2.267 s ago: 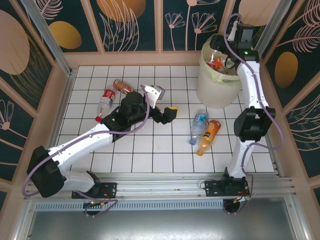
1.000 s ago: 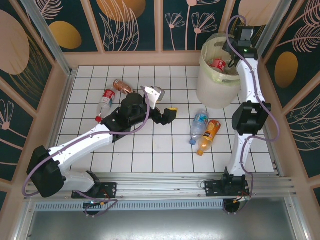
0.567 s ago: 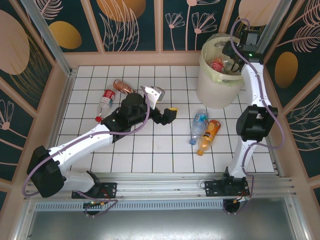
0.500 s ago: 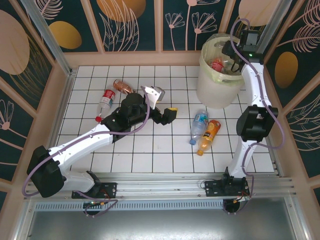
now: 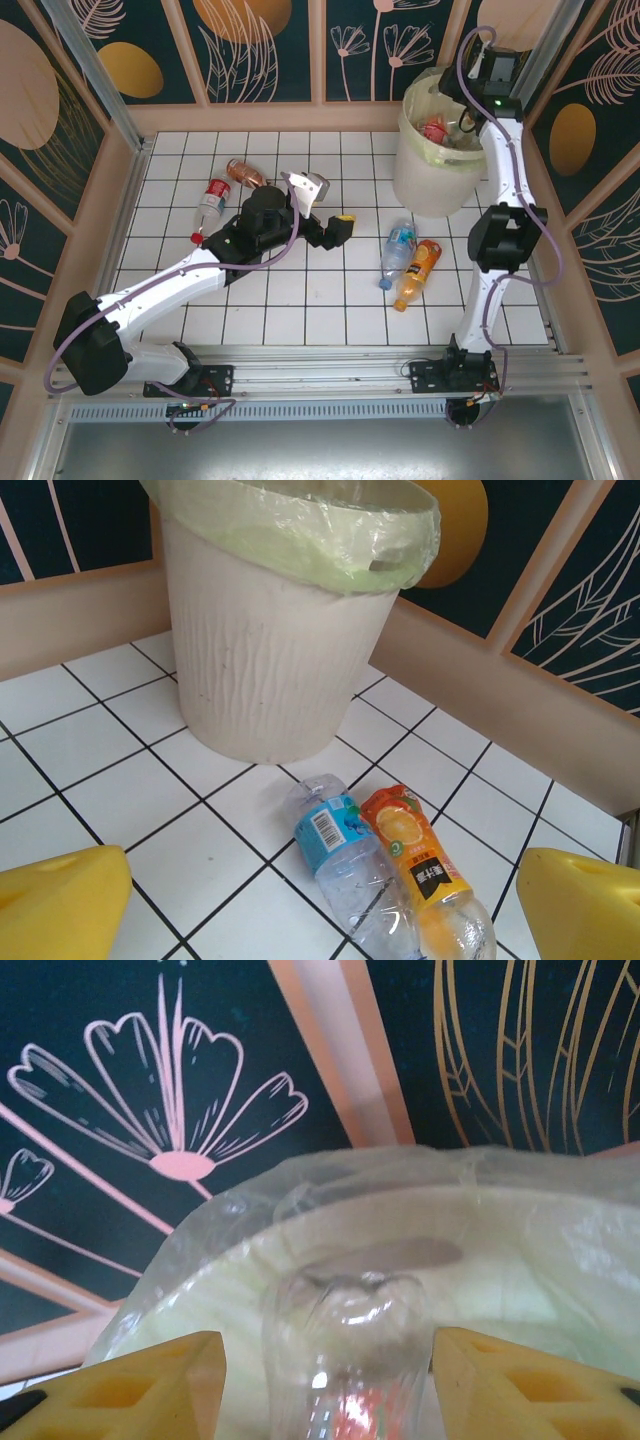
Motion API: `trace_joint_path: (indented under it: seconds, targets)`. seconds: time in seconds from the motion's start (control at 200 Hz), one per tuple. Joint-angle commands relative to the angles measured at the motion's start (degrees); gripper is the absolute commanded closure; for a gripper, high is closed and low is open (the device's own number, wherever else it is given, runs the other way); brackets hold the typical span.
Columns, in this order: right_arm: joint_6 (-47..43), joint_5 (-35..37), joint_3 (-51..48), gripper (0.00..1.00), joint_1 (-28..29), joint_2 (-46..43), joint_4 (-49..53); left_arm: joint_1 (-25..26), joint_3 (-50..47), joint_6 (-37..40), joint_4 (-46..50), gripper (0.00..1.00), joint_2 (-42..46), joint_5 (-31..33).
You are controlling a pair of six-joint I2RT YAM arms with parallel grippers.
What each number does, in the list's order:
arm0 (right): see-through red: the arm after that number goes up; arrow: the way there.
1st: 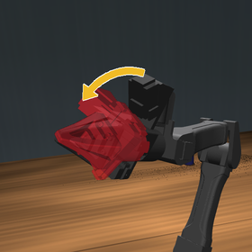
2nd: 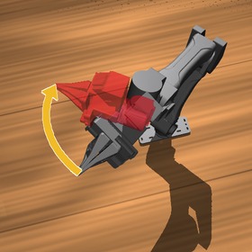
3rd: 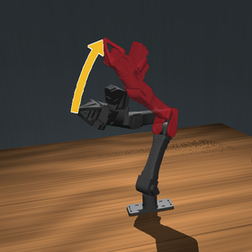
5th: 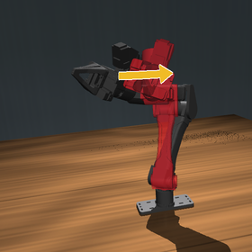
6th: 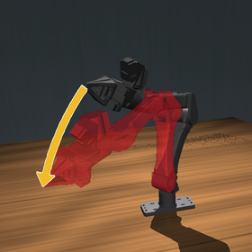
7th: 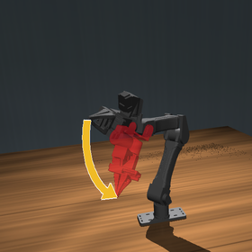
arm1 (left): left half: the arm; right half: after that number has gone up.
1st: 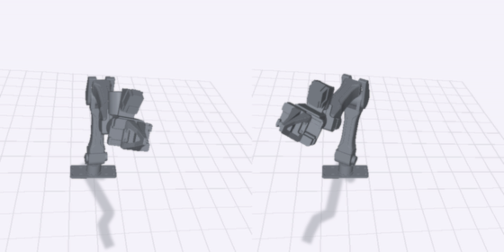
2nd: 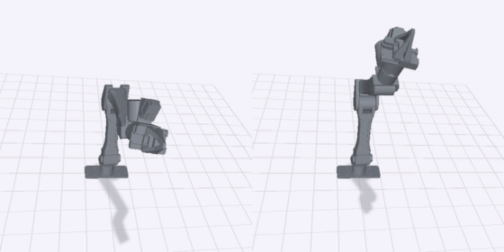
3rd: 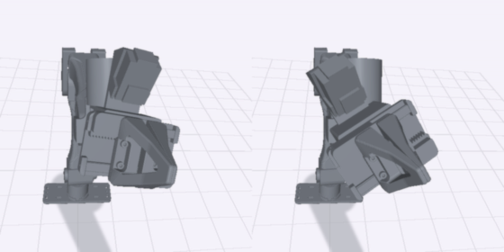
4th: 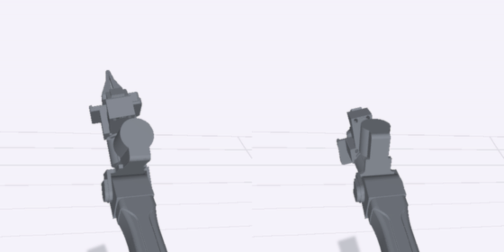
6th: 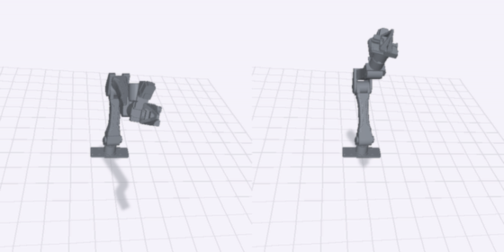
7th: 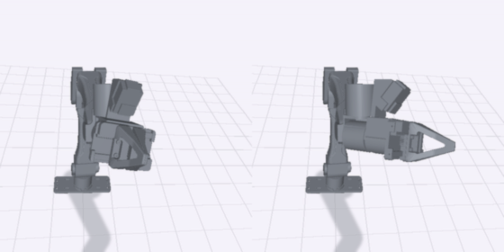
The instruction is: Put the plastic bottles in the bin
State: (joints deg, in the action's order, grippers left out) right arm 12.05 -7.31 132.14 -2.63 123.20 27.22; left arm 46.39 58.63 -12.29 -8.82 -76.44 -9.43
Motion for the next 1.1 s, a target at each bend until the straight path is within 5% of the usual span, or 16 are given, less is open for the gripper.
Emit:
trace_joint_path:
  seconds: [0.0, 0.495, 1.096]
  targets:
    - [-2.3, 1.7, 4.0, 0.42, 0.5, 3.3, 3.2, -0.4, -0.1, -0.6, -1.7, 0.01, 0.6, 0.0]
    - [-3.6, 2.9, -1.3, 0.54, 1.7, 3.3, 7.5, -0.4, 1.5, -0.5, -1.3, 0.01, -1.3, -1.1]
    - [-3.9, 3.6, 2.0, 0.48, 2.9, -6.1, 4.4, -0.3, -1.4, -1.2, -5.0, 0.01, 0.1, -3.5]
